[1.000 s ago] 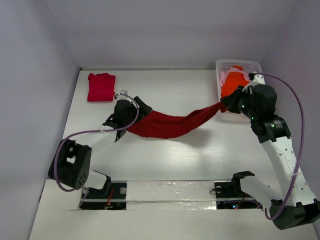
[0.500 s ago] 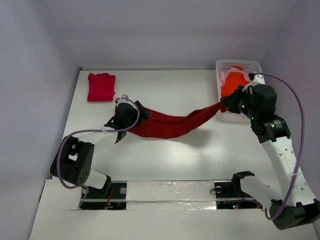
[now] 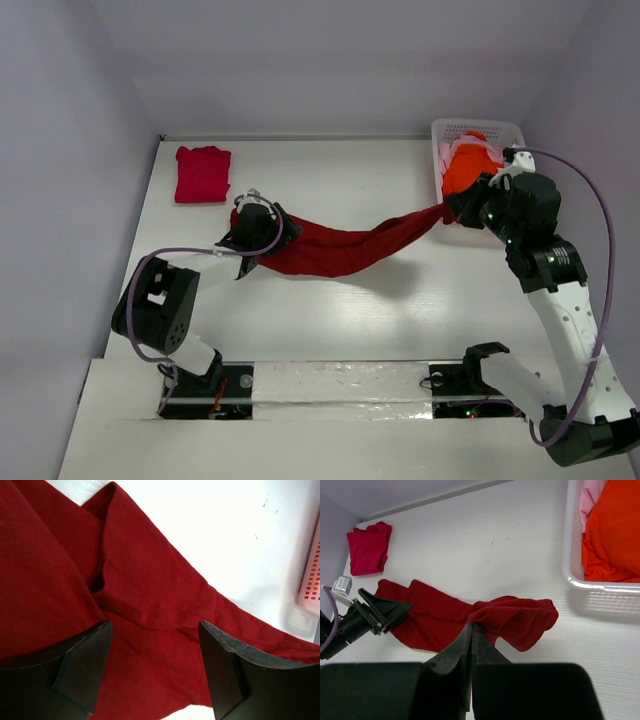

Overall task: Fold and stack the t-shirts
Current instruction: Flatten the tshirt out

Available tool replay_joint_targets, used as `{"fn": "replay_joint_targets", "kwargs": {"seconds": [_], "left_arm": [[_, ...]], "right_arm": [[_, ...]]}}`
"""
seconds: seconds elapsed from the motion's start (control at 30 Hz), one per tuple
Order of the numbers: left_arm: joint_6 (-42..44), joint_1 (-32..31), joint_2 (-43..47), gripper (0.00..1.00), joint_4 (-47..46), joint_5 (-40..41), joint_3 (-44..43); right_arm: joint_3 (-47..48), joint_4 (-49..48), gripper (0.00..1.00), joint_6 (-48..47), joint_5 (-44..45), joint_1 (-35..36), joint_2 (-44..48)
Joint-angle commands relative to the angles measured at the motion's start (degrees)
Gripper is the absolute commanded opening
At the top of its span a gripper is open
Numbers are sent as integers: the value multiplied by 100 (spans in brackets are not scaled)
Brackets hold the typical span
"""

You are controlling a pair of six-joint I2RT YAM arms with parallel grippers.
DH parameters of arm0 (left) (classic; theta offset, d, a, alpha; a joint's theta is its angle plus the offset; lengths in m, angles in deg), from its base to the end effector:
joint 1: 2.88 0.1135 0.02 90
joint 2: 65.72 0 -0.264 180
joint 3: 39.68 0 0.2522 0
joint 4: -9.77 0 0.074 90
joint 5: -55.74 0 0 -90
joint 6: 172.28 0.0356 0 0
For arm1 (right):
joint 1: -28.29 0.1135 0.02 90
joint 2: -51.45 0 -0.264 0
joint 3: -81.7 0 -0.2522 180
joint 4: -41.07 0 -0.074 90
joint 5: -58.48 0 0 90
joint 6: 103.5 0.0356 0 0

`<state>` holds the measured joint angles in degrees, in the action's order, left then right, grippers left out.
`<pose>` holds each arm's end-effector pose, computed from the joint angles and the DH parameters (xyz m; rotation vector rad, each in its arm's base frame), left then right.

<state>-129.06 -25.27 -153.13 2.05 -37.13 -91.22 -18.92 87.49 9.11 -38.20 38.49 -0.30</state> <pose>0.2851 -0.1194 0.1778 -0.4243 2.1168 -0.7786 0.1799 0.0366 0.4026 0.1282 1.9234 0.4973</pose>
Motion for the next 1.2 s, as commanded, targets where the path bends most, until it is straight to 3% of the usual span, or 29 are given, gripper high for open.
{"fn": "replay_joint_targets", "kwargs": {"seconds": [0.0,0.23,0.8,0.9,0.93,1.1,1.17], "left_arm": [[82,68,-108,67,-67,164,-274],[170,130,-153,55,-15,235,-405],[275,437,-232,54,3,419,-397],[284,437,-258,42,-15,428,-414],[284,437,-258,33,-32,419,-414],[266,437,-293,18,-59,402,-406],[258,437,-311,4,-94,402,-379]], "right_arm": [[275,-94,0,-108,26,26,138],[214,-76,0,-99,26,26,173],[275,38,0,-99,96,26,279],[223,29,0,-99,79,26,270],[223,29,0,-99,79,26,270],[214,21,0,-99,105,26,288],[223,38,0,-108,114,26,288]]}}
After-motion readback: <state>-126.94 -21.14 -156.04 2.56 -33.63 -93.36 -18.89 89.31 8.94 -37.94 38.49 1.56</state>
